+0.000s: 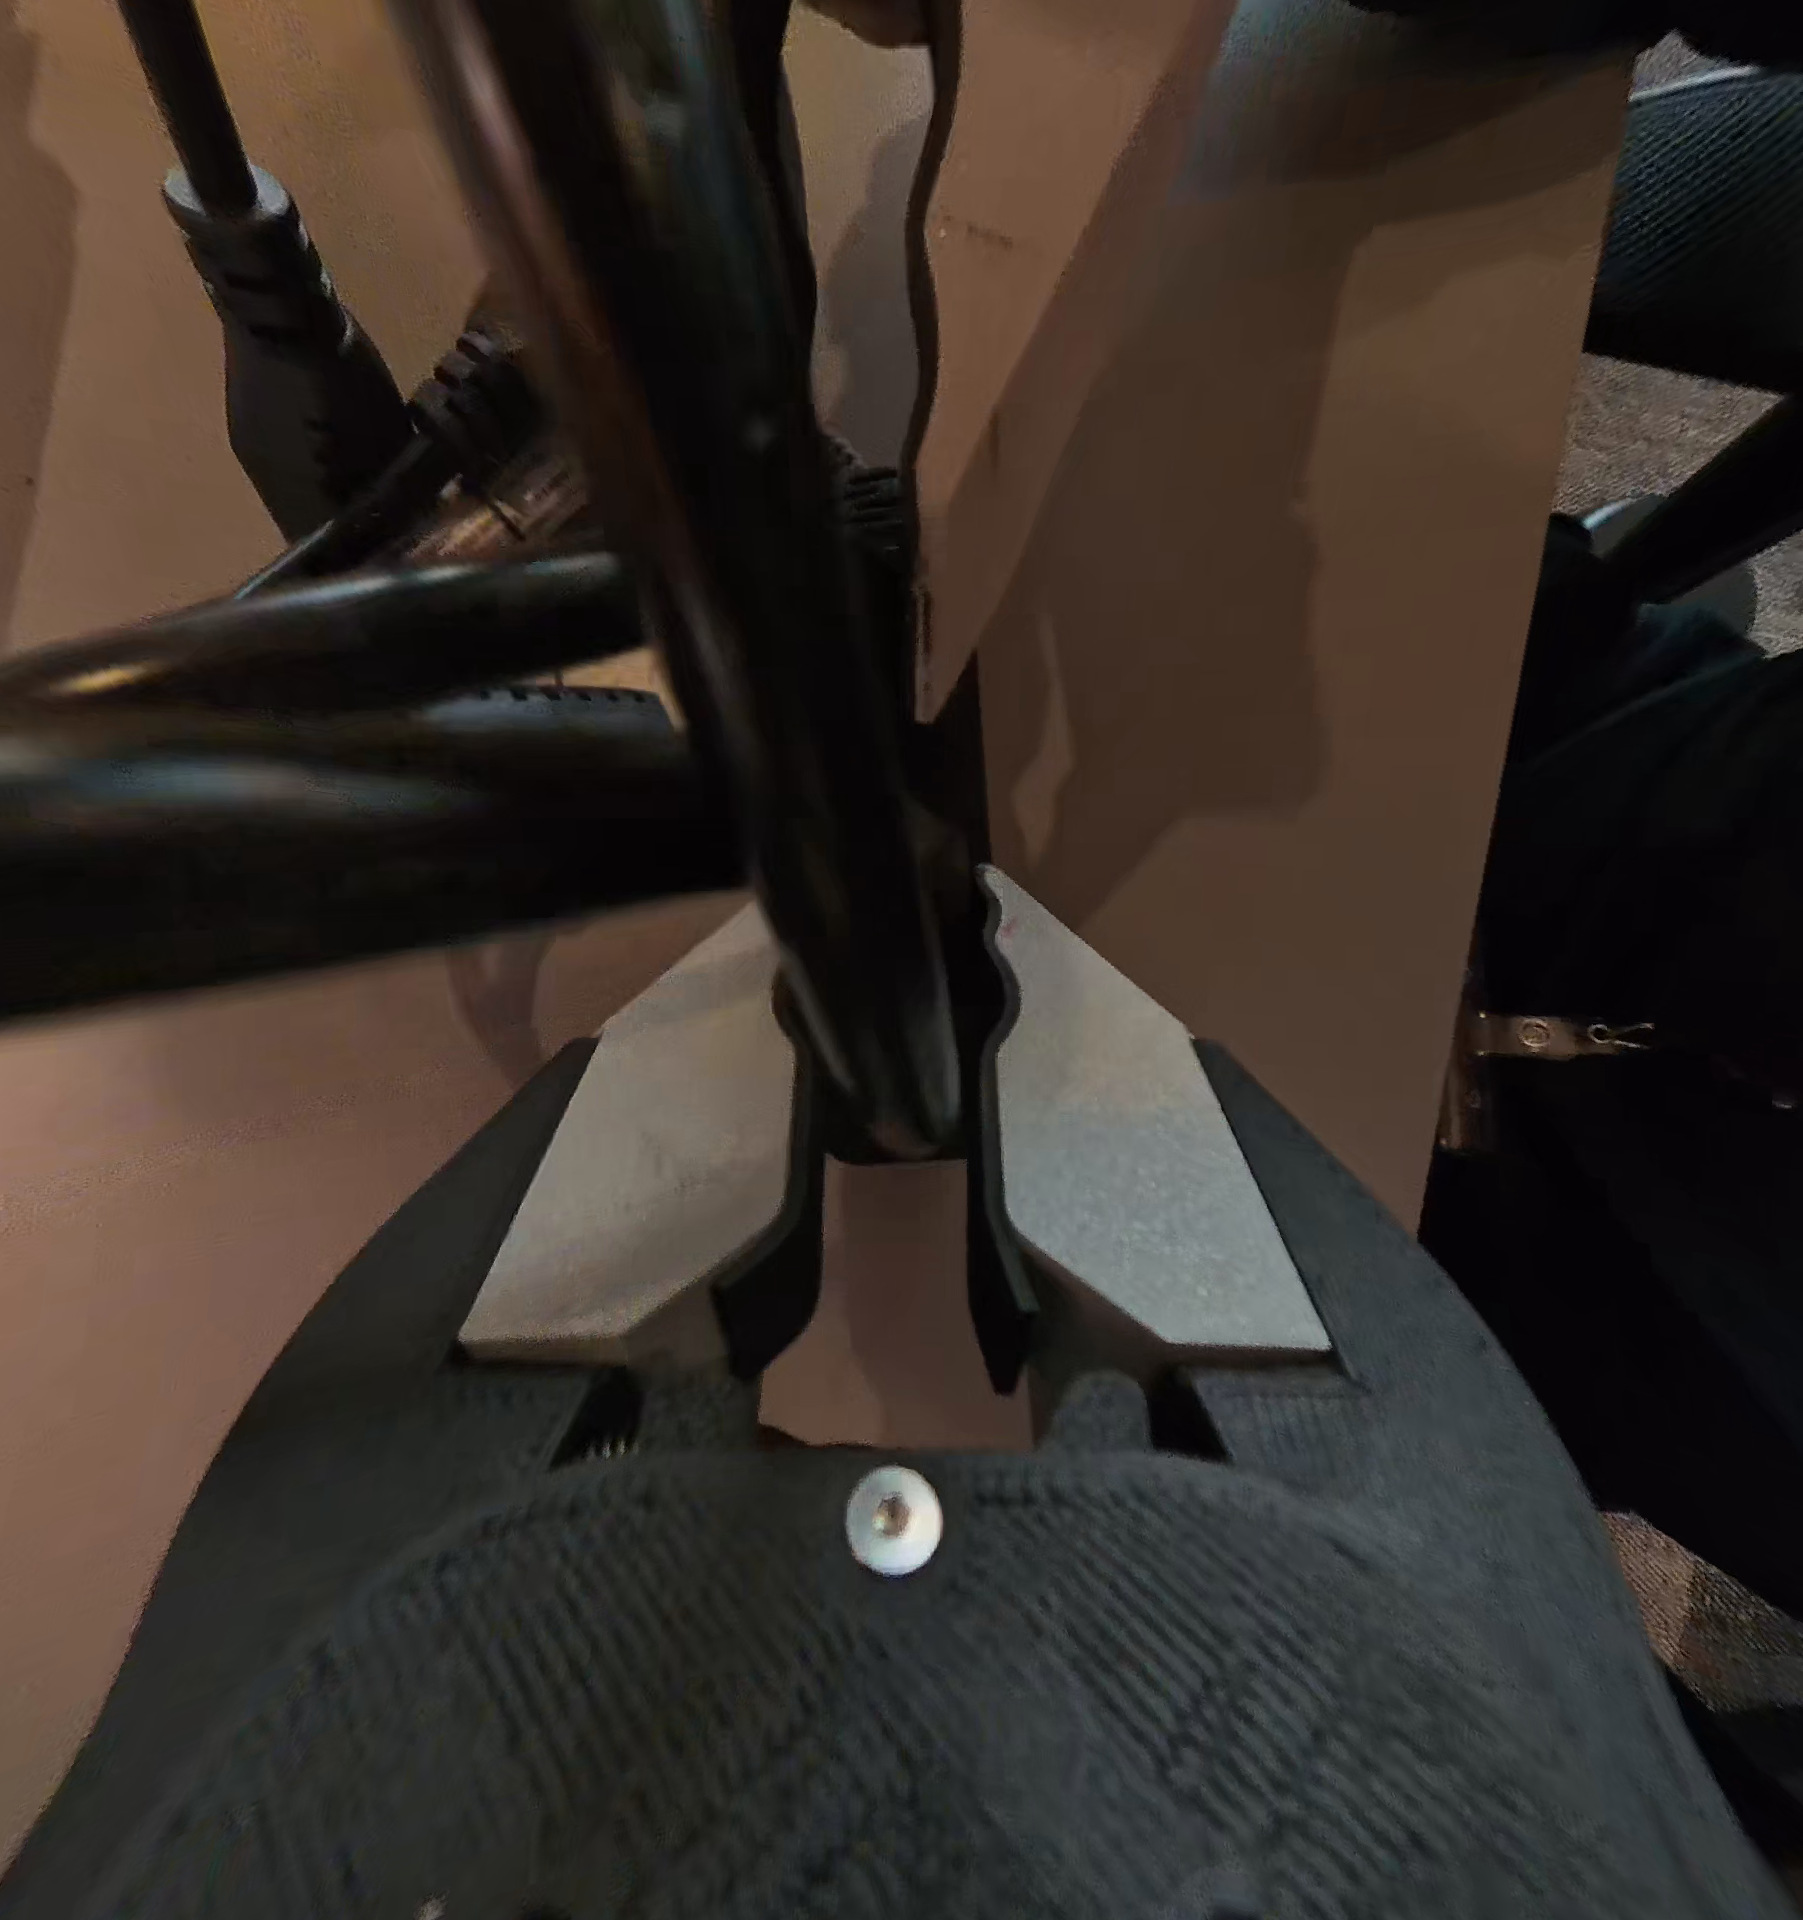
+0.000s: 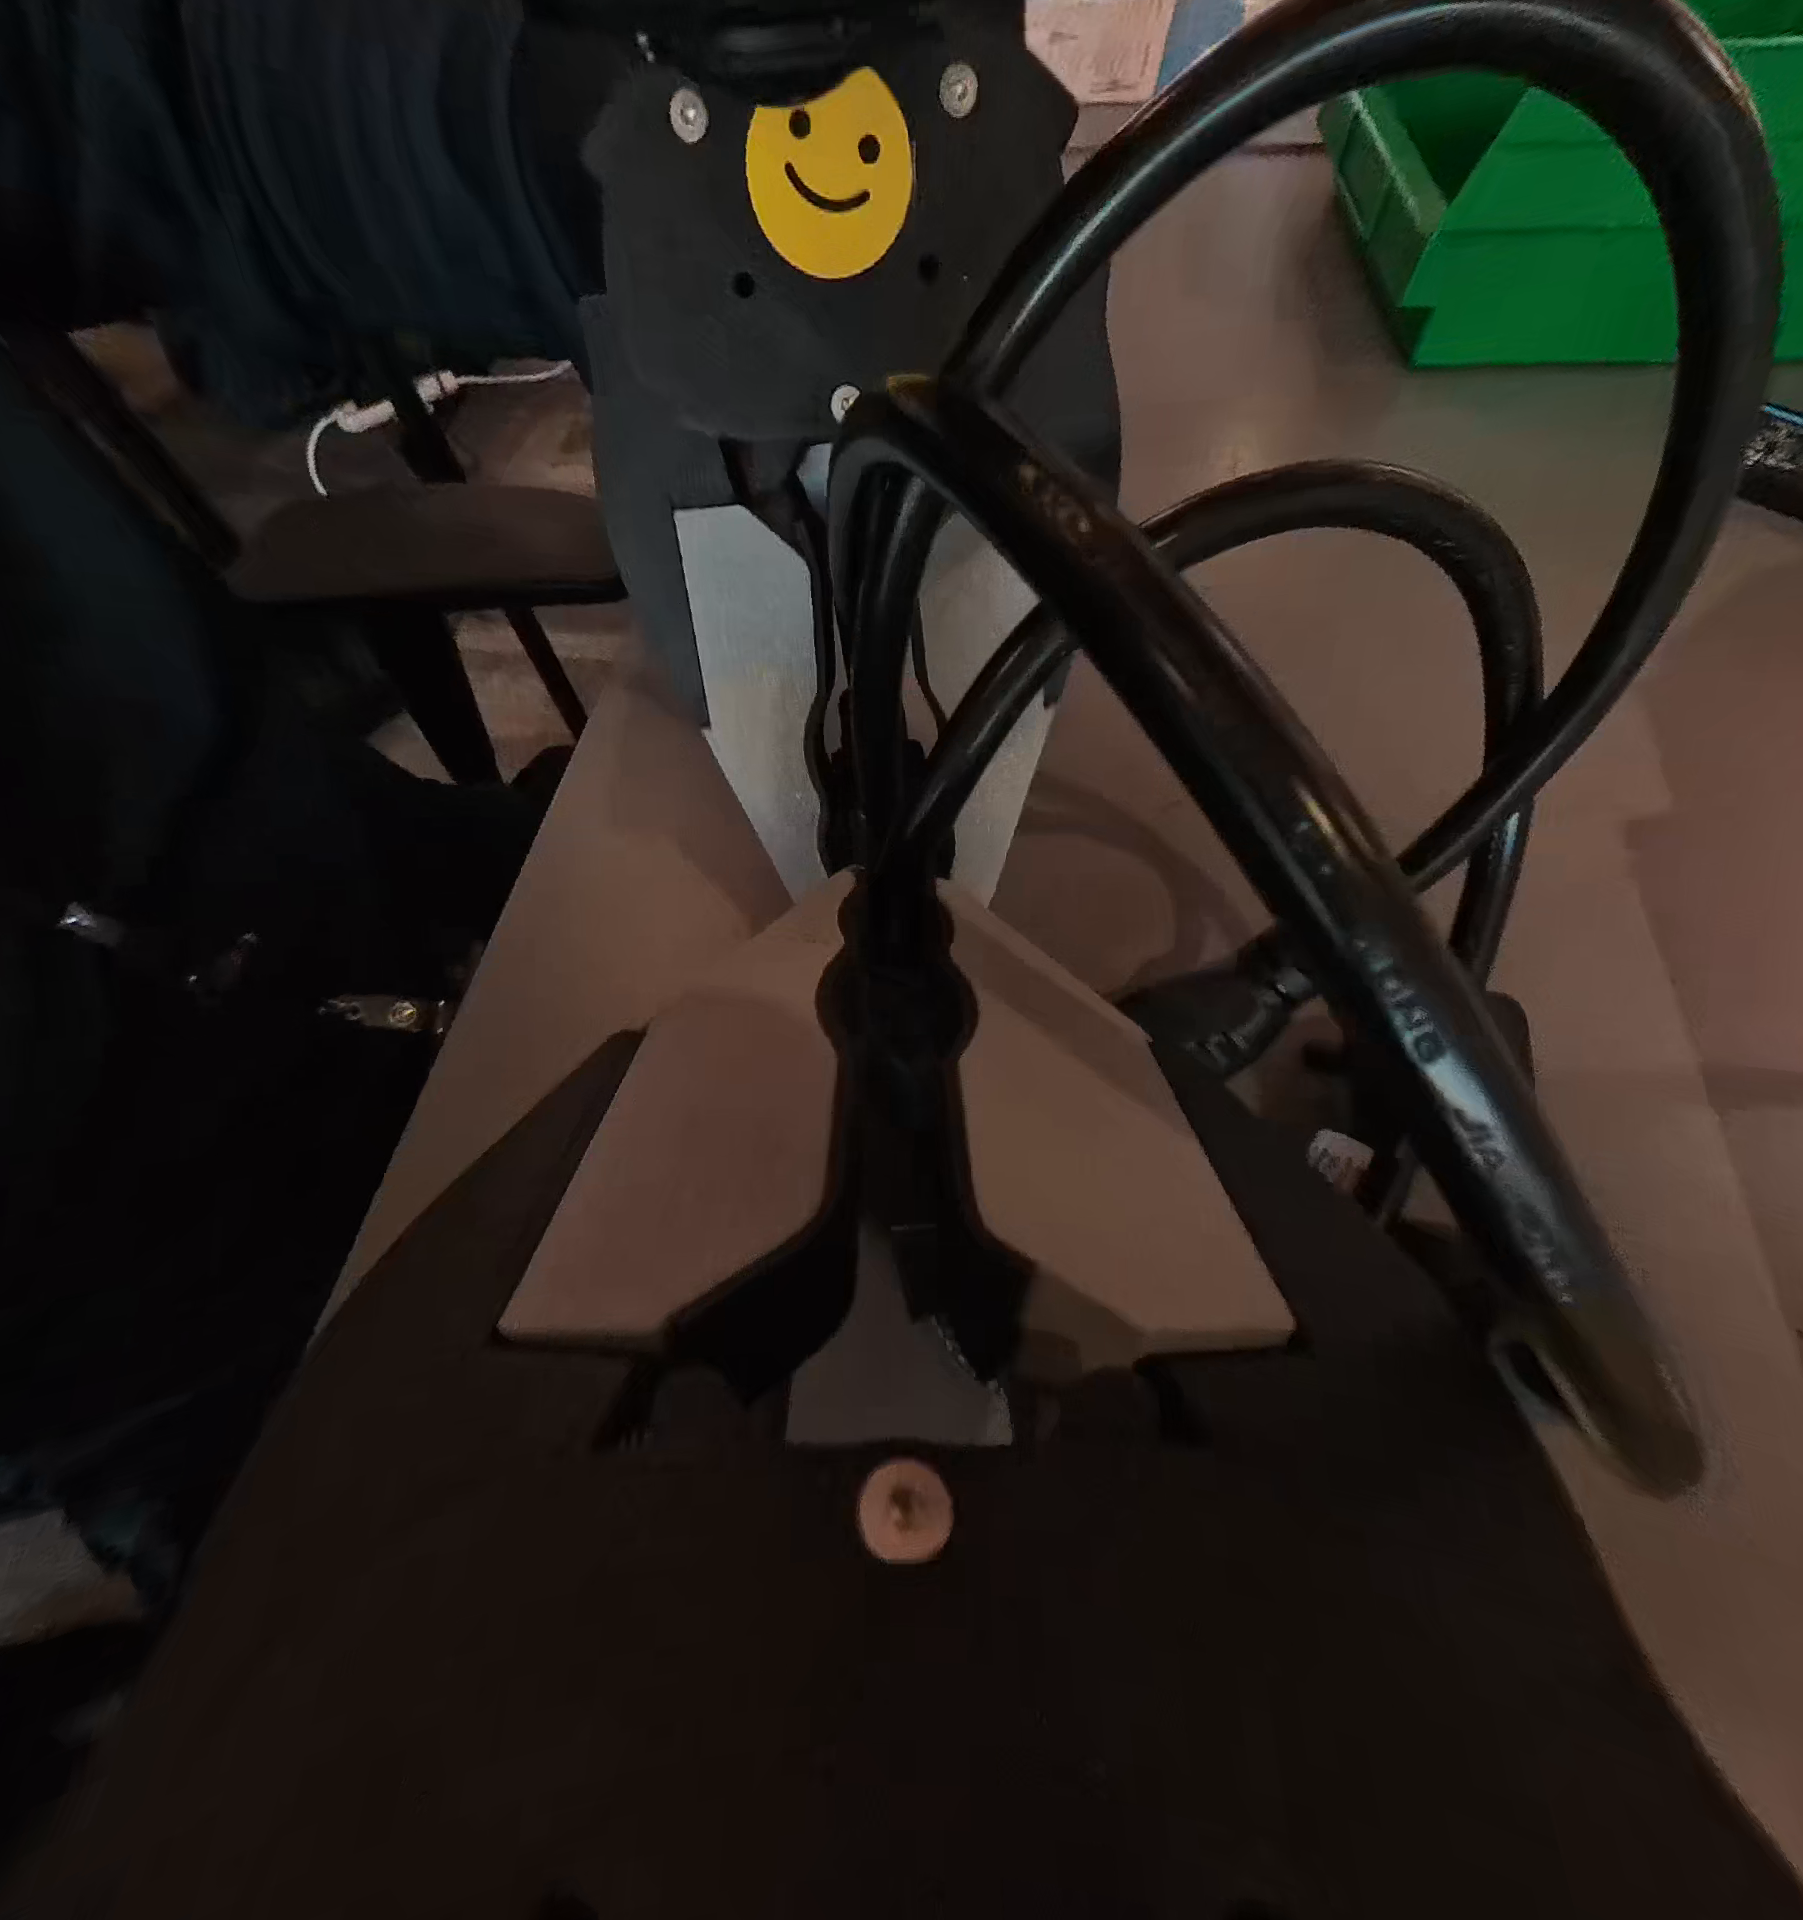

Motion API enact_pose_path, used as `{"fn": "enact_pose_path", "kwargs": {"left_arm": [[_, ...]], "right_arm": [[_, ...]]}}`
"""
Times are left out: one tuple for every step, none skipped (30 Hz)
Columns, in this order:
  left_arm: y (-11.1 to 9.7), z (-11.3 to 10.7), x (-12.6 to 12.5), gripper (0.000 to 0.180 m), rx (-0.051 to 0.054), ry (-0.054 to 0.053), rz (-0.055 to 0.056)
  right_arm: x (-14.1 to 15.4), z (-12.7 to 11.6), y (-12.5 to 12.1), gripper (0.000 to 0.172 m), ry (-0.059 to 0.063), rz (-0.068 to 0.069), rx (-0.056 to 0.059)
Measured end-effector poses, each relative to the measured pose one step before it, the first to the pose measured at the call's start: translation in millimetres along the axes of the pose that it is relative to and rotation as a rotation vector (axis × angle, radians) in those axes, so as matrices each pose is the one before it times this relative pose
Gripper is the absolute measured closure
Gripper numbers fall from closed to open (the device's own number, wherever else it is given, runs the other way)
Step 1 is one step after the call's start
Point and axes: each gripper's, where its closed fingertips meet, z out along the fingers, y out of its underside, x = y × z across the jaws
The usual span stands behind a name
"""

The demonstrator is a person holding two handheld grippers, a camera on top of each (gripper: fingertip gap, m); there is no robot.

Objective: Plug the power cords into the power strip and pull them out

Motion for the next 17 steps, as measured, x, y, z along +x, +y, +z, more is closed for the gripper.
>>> {"fn": "enact_pose_path", "kwargs": {"left_arm": [[-0.22,0.92,-0.17,0.155,0.0028,0.0,0.0062],[1.3,2.14,-0.65,0.154,-0.0053,0.0013,0.0041],[-1.22,-0.06,-0.31,0.156,0.0066,0.01,-0.0033],[-1.29,0.59,-0.4,0.156,-0.0045,0.0036,0.0019],[-0.1,0.04,-0.02,0.156,-0.0224,-0.0026,0.0062],[0.06,0.17,0.12,0.156,-0.0228,-0.0095,0.0134],[0.29,0.11,0.07,0.155,-0.0149,-0.0029,0.0005],[0.23,0.04,-0.09,0.155,-0.0041,0.0046,-0.001],[0.24,0.08,-0.21,0.155,0.0032,0.0051,0.0019],[-0.47,0.3,-0.37,0.155,0.0088,0.0022,0.0017],[-0.74,0.42,-0.49,0.154,0.0104,0.002,-0.0014],[-1.25,0.42,-0.28,0.154,0.0147,0.0033,-0.0026],[-1.8,1.17,-0.01,0.154,0.0166,0.0061,-0.0038],[-0.47,0.26,-0.17,0.154,0.0073,0.0055,-0.0008],[0.61,-0.26,-0.3,0.154,-0.0014,0.0064,0.0009],[1.17,-0.85,-0.25,0.154,-0.0097,0.0129,-0.0015],[1.26,-0.82,-0.17,0.154,-0.0176,0.0154,0.0003]], "right_arm": [[-0.55,-1.24,0.61,0.165,-0.0078,0.0069,0.0053],[-0.16,1.24,0.05,0.165,-0.0059,0.0118,0.0073],[0.15,2.44,-1.0,0.165,-0.0049,0.0169,0.0075],[0.41,3.29,-1.64,0.165,-0.0016,0.0148,0.0066],[0.52,2.93,-1.04,0.165,0.0026,0.0051,-0.0013],[0.06,0.46,0.1,0.166,0.0063,-0.0061,-0.0081],[-0.35,-0.3,0.48,0.166,0.0086,-0.0107,-0.005],[-0.3,-0.4,0.28,0.165,0.005,-0.007,-0.0014],[-0.02,-1.29,0.43,0.165,0.0017,-0.0066,-0.0047],[0.37,-2.54,1.11,0.166,0.0038,-0.0112,-0.0115],[0.51,-3.81,1.84,0.165,0.0067,-0.0119,-0.0151],[0.12,-3.98,1.91,0.165,0.0067,-0.0067,-0.0076],[0.01,-2.44,1.22,0.165,0.005,0.0013,0.002],[0.0,-0.77,0.35,0.165,0.0017,0.0077,0.0041],[-0.32,0.85,-0.47,0.165,-0.0032,0.0098,0.0062],[-0.53,2.66,-1.62,0.165,-0.0094,0.0133,0.0103],[-0.7,4.66,-2.29,0.165,-0.0141,0.0172,0.0143]]}}
